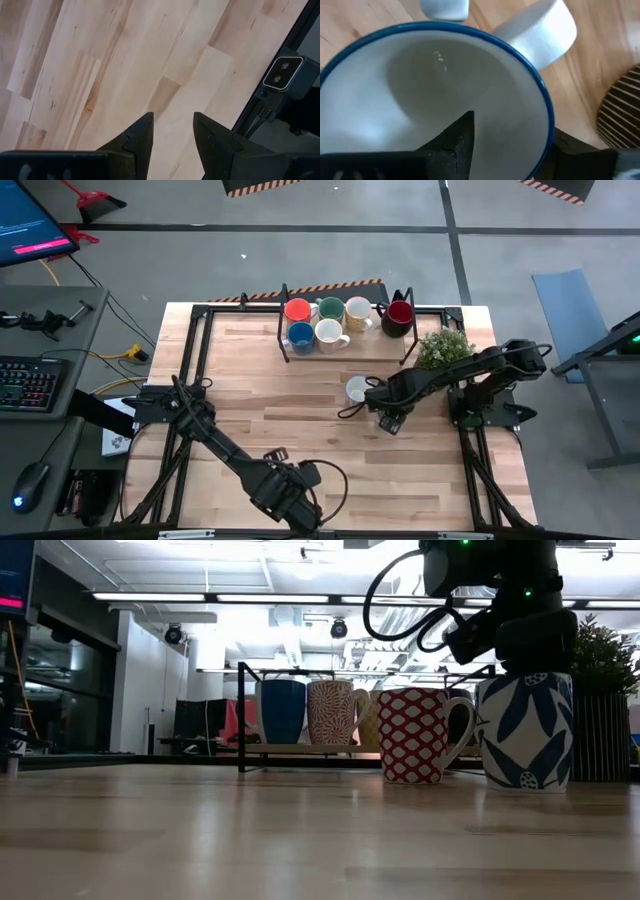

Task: Place coffee mugs
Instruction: Move the blue patterned mug to the center of the table

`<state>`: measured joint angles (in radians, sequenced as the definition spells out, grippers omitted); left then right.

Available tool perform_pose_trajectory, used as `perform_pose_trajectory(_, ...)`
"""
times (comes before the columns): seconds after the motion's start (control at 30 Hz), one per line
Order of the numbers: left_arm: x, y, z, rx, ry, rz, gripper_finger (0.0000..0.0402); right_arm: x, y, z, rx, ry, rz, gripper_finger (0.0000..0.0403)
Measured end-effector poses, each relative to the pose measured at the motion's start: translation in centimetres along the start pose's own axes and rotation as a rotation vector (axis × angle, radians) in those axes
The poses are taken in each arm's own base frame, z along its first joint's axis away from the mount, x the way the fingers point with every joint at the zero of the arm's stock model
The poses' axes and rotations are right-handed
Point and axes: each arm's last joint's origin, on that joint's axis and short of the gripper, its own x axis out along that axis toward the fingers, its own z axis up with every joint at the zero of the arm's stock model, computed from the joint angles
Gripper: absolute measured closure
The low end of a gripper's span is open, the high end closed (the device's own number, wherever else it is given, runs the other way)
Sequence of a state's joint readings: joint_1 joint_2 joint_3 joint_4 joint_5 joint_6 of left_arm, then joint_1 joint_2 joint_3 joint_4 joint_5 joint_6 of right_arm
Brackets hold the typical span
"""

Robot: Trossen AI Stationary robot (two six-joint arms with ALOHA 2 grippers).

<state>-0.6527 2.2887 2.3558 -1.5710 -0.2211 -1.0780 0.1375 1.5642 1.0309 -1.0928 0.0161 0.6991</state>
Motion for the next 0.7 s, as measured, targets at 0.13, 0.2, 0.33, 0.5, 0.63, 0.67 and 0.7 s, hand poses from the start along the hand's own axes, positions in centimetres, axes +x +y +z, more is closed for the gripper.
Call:
perform_pose_trajectory(0.13,0.0,0.1,0.2,0.016,-0.002,0.003,0.0273,0.0,0.0,0.0,0.008,0.003,0.002,0.0263)
perform_pose_trajectory(0.2,0.0,0.1,0.2,0.02,-0.003,0.003,0.0273,0.0,0.0,0.0,0.011,0.006,0.008,0.0263)
perform_pose_trajectory(0.33,0.0,0.1,0.2,0.023,-0.002,0.002,0.0273,-0.4,0.0,0.0,0.017,0.018,0.01,0.0263)
perform_pose_trajectory(0.5,0.0,0.1,0.1,0.022,-0.002,0.002,0.0273,-2.5,0.2,0.3,0.015,0.0,-0.013,0.0263)
perform_pose_trajectory(0.63,0.0,0.1,0.1,0.023,-0.003,0.002,0.0273,-4.5,0.4,0.6,0.017,-0.021,0.0,0.0263)
perform_pose_trajectory(0.67,0.0,0.1,0.1,0.023,-0.002,0.002,0.0273,-5.1,0.5,0.7,0.016,-0.026,0.004,0.0263)
perform_pose_trajectory(0.7,0.0,0.1,0.1,0.023,-0.002,0.002,0.0273,-5.6,0.6,0.7,0.016,-0.03,0.008,0.0263)
